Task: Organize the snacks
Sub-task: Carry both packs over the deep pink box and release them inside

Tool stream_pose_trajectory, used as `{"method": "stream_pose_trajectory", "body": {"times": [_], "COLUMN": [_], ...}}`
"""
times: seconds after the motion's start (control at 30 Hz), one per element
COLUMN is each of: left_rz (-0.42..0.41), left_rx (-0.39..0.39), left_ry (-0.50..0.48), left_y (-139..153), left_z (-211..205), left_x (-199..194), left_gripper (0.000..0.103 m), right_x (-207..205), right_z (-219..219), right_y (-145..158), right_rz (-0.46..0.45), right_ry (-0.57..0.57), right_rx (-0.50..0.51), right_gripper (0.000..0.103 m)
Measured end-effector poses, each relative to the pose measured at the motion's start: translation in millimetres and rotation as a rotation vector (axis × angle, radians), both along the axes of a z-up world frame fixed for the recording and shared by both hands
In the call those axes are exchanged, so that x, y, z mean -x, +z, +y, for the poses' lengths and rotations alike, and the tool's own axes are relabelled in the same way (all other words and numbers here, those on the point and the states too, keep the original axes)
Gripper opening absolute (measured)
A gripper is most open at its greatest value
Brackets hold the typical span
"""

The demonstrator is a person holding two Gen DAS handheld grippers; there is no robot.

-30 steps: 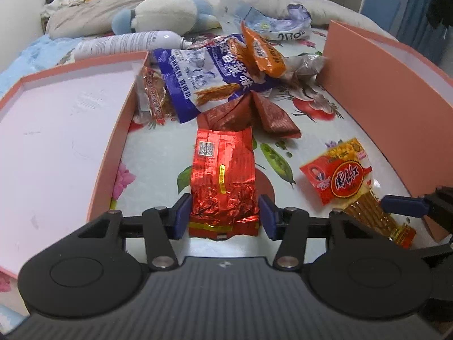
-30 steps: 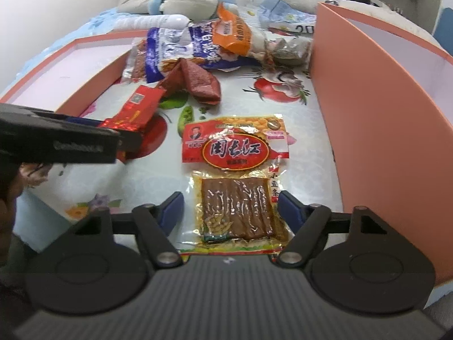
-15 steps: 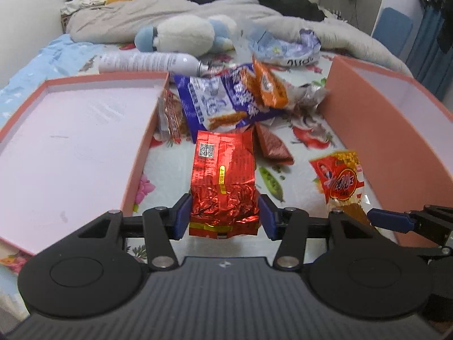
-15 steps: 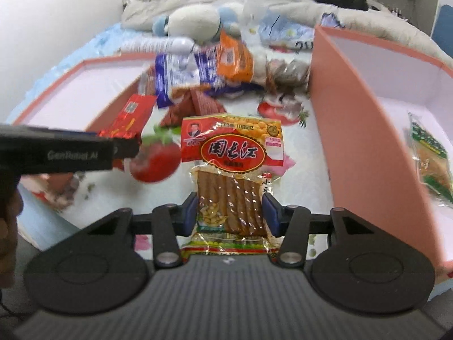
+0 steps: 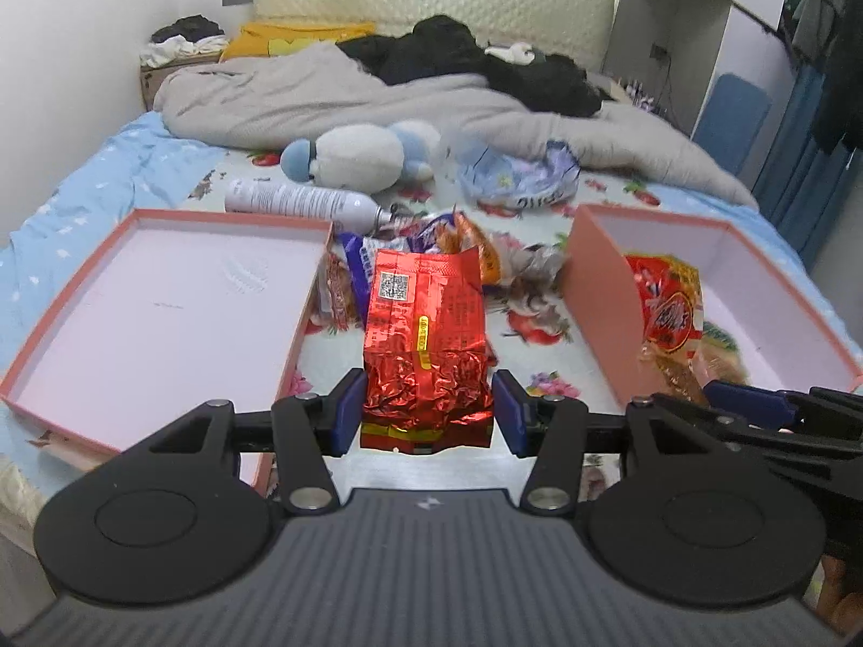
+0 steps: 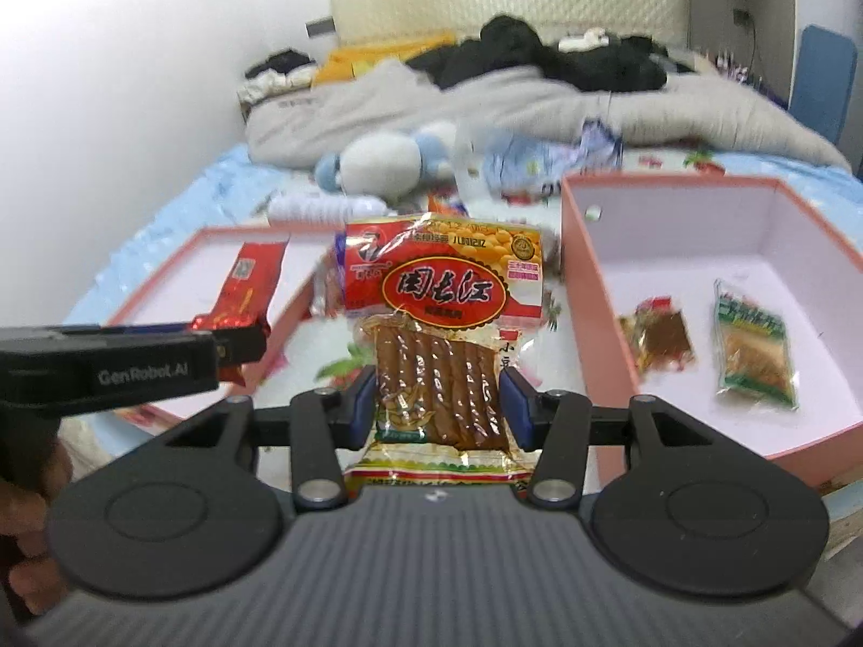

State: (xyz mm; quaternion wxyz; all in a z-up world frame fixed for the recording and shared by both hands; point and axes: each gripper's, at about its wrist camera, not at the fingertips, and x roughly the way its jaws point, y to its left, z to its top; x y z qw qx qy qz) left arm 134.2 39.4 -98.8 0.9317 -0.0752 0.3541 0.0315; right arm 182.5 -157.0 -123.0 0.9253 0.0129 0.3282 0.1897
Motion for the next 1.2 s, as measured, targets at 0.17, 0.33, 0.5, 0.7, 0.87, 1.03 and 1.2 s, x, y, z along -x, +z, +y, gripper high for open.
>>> {"method": "stream_pose_trajectory", "body": {"times": [0.17,0.33,0.5,0.7,0.87,1.03,1.2], "left_rz": [-0.032,-0.038,-0.065,-0.069,-0.063,-0.058,-0.044], "left_rx": [0.025,0.058,0.074,0.09,0.085,0.069,0.058], "left_ry": [-0.036,-0.067,-0.115,-0.176,-0.221,-0.251,-0.26], "left_y": [23.9,34.1,46.9,53.2,55.3,55.7,51.0], "left_z": [-20.7,-44.6,-70.1,-98.5,-119.8,-137.3,-150.7], "left_x": [27.7,48.0,58.7,54.2,37.7,9.2,-27.2], "left_gripper": [0.056,0.056,0.056,0.056,0.056,0.056,0.056], "right_x": [20.8,39.4,51.6,56.5,48.5,29.5,8.1], "right_z": [-16.7,-35.7,-57.9,-86.4,-107.8,-128.5,-144.2], "right_y": [19.8,32.2,40.2,43.8,43.9,44.1,34.2], "right_rz": [-0.035,-0.066,-0.072,-0.075,-0.07,-0.075,-0.049], "right_ry": [-0.025,-0.061,-0.099,-0.16,-0.201,-0.237,-0.256], "right_rx": [-0.005,0.009,0.021,0.034,0.021,0.02,0.018], "right_gripper": [0.051,0.051,0.051,0.051,0.051,0.051,0.051]}}
